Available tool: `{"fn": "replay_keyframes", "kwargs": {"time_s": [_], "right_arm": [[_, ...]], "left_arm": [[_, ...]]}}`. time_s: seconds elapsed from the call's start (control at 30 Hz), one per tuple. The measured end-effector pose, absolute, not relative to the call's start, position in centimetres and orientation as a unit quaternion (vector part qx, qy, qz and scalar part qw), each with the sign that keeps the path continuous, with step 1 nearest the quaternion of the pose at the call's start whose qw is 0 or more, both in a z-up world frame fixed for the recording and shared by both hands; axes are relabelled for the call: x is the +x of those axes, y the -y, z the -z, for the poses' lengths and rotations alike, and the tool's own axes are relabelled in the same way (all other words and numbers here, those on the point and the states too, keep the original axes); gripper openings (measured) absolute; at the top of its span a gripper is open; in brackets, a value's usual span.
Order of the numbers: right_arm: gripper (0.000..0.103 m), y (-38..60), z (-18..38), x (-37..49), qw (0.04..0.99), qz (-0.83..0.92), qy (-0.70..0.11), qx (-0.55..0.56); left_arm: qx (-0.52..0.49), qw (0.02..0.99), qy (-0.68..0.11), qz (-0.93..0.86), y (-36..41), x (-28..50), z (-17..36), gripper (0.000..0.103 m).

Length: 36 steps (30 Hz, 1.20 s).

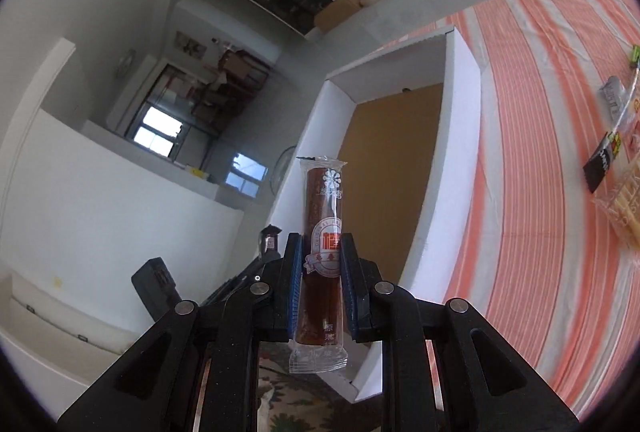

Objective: Organize snacks
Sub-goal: 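Carry the sausage stick and chocolate bar into the white box and release both, then bring both open grippers back over the snacks on the table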

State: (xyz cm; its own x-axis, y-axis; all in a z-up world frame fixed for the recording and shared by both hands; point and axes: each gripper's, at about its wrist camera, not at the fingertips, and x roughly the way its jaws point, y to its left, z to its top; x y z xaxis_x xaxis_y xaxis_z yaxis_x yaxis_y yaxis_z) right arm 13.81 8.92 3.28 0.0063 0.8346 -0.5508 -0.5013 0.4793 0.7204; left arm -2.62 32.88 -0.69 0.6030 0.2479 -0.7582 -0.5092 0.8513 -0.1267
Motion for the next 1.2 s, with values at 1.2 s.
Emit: {"fn": "replay_keyframes", "kwargs": {"time_s": [1.2], "right_arm": [[0.071, 28.2, 11.5, 18.2, 0.854, 0.016, -0.484, 0.189]], "left_arm": [[0.100, 0.923, -0.334, -0.161, -7.7, 5.4, 1.5, 0.092]]}}
